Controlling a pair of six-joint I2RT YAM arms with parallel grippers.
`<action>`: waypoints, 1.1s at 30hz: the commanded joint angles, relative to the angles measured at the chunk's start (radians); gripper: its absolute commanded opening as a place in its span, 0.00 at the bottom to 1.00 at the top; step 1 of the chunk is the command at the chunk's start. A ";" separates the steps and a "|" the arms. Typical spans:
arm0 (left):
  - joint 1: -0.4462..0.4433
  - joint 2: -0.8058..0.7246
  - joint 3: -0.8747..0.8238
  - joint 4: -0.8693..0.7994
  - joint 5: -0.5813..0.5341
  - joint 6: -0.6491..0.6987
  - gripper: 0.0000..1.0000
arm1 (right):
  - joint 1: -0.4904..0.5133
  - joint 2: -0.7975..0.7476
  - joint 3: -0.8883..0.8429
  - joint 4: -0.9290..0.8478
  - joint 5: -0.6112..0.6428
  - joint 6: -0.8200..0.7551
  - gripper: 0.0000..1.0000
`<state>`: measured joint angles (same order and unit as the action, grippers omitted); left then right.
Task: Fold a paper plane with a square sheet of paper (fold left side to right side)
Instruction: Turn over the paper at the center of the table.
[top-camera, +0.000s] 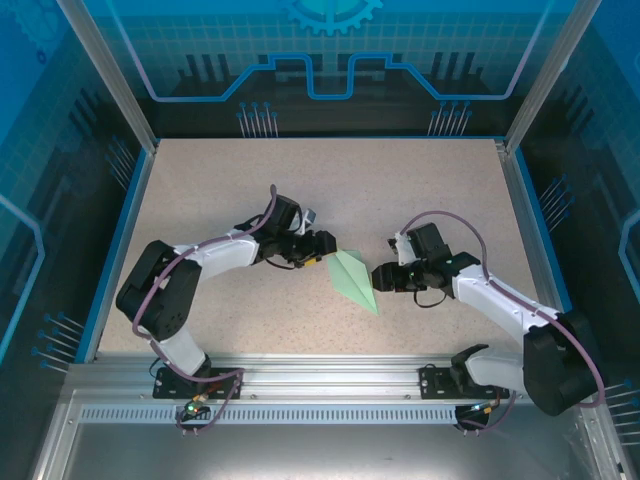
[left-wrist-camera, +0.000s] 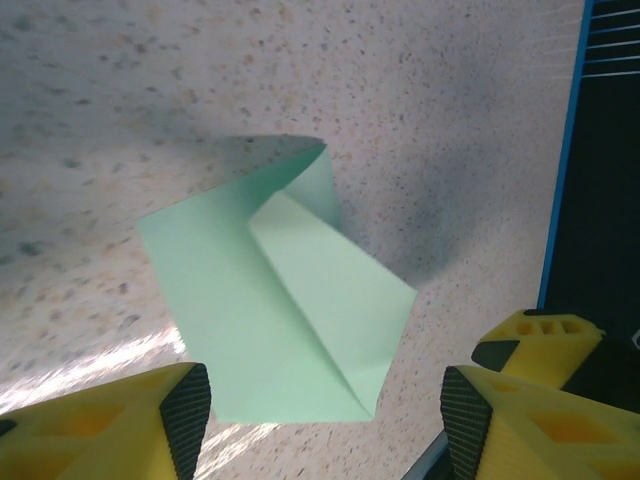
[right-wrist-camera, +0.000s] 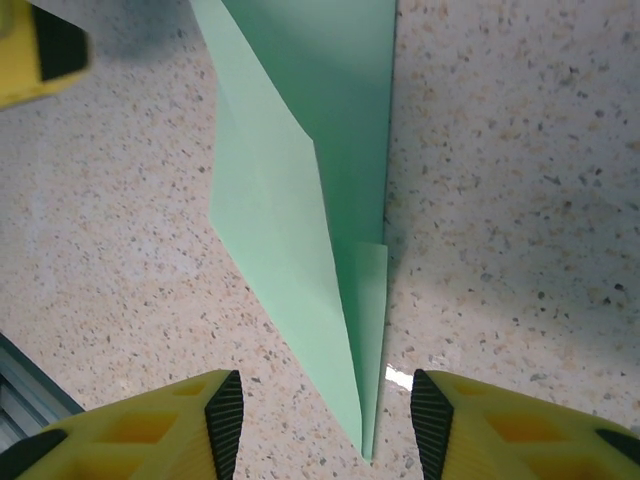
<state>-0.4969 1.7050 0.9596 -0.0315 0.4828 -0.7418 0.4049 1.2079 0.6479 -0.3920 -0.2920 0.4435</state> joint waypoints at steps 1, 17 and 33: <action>-0.020 0.059 0.007 0.158 0.049 -0.067 0.65 | -0.017 -0.042 -0.024 0.007 -0.008 0.002 0.51; -0.089 0.240 0.088 0.212 0.062 -0.098 0.50 | -0.021 -0.089 -0.035 -0.016 0.000 -0.001 0.52; -0.096 0.178 0.126 0.172 0.030 -0.086 0.12 | -0.088 -0.179 -0.037 -0.049 -0.031 -0.036 0.66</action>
<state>-0.5854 1.9469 1.0496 0.1749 0.5209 -0.8391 0.3286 1.0554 0.5854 -0.3897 -0.3405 0.4450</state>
